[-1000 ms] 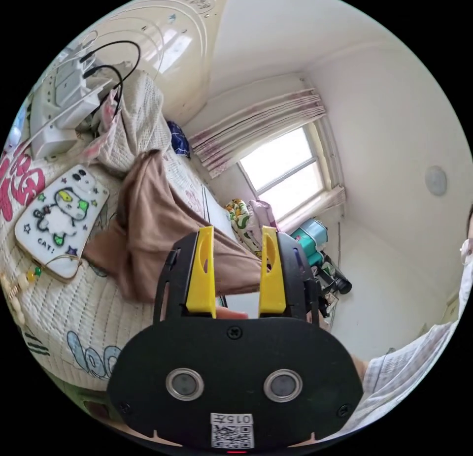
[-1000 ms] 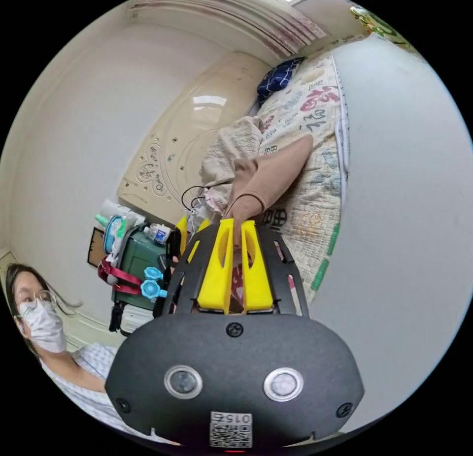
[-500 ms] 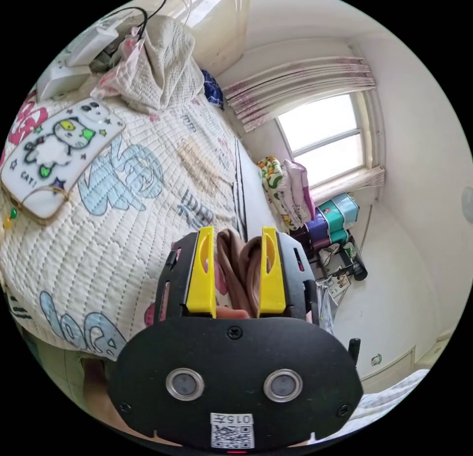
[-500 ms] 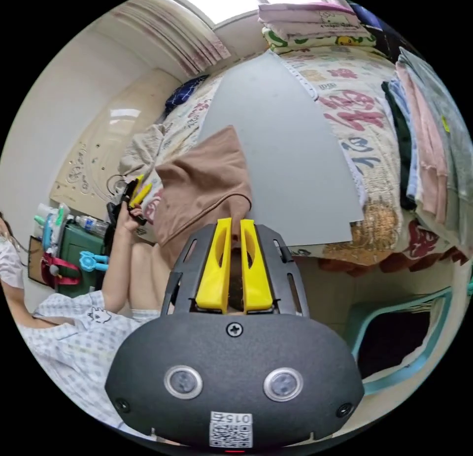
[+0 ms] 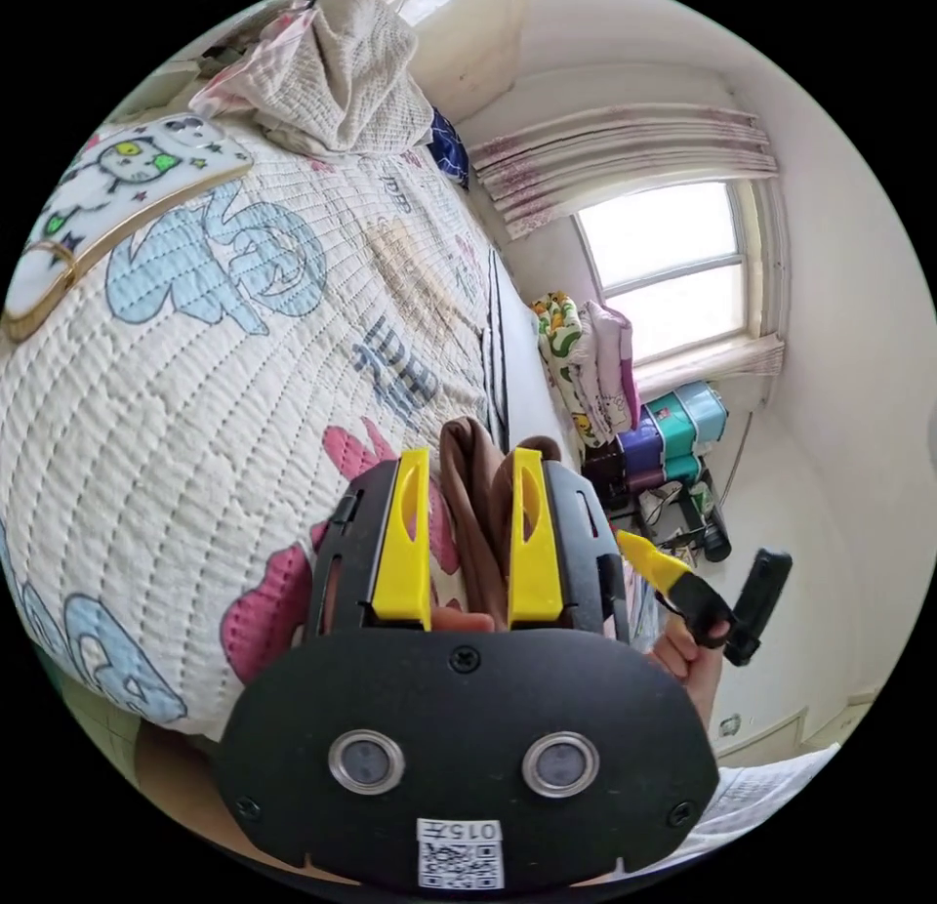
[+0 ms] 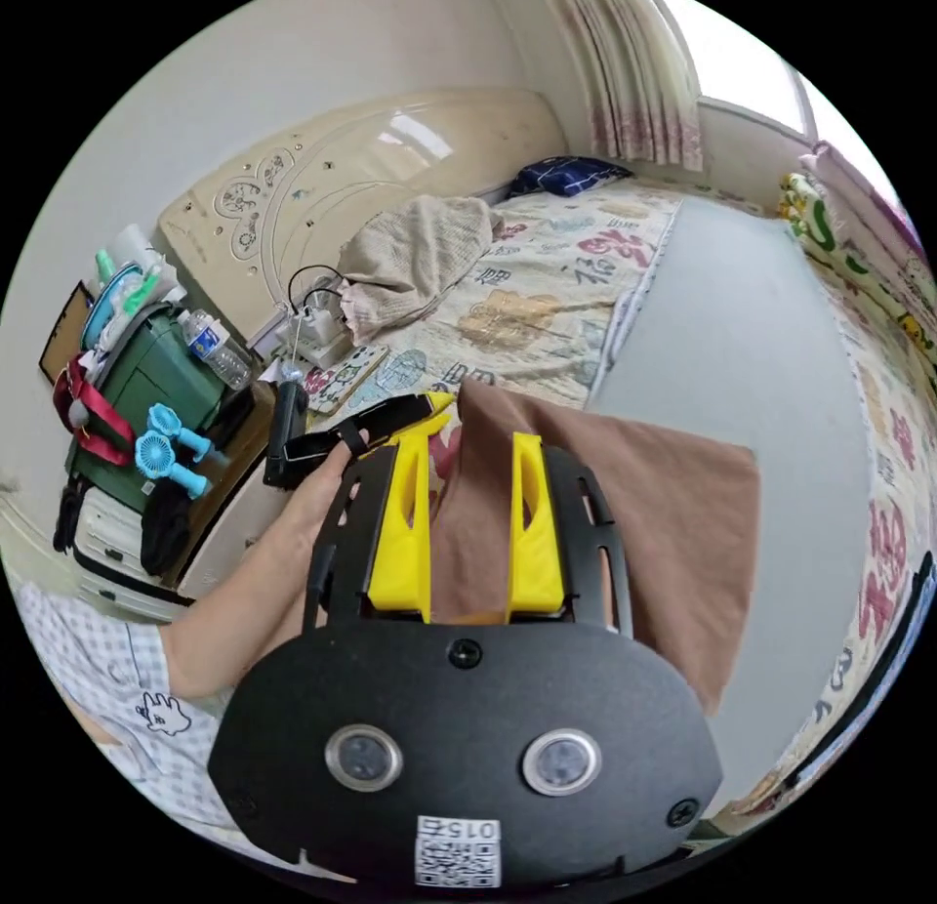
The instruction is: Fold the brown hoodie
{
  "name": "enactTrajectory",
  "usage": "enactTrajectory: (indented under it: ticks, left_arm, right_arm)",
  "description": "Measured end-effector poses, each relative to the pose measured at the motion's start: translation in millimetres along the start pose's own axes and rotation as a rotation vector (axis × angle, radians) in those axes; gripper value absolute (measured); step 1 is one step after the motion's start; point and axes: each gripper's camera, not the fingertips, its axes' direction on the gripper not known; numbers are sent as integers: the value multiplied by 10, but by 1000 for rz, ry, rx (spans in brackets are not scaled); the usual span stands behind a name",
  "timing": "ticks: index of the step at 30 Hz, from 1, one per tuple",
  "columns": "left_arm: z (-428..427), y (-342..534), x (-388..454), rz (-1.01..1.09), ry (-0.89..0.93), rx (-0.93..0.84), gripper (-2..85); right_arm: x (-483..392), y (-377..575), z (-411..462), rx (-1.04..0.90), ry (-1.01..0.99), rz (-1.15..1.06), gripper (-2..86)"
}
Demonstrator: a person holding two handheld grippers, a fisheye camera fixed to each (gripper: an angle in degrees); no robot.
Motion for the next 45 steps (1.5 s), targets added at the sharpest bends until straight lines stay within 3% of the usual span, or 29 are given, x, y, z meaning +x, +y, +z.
enactTrajectory:
  ticks: [6,10,12,14,22,29,33,40,45]
  left_arm:
    - [-204,-172,-125,-7,1,27,119]
    - [-217,-266,-270,-52,63,20,120]
    - [-193,-272,-321,-72,73,18,121]
    - [-132,-287,-308,-61,61,7,122]
    - [226,-287,-160,-14,38,-71,128]
    - [443,-239,-129,-35,33,-96,47]
    - [188,-122,-127,-63,147,-6,25]
    - [-662,64,786,255,116,82,6]
    - [-1298,175,1261,323,164,169,3]
  right_arm:
    - [-521,-484,1168,-141,57,-10,166]
    - [-725,-449,1742,-228,167,32,98]
    - [-713,-370,1706,-200,112,71,63]
    - [-661,-253,1449,-138,60,141,24]
    - [-690,288,104,84,-45,262,8]
    - [-895,842,-1157,307,-64,341,7]
    - [-1114,1168,-1881,461,24,354,6]
    - [-1372,1845,-3377,634,99,405,4]
    - [-1405,2150,-4223,746,56,459,2]
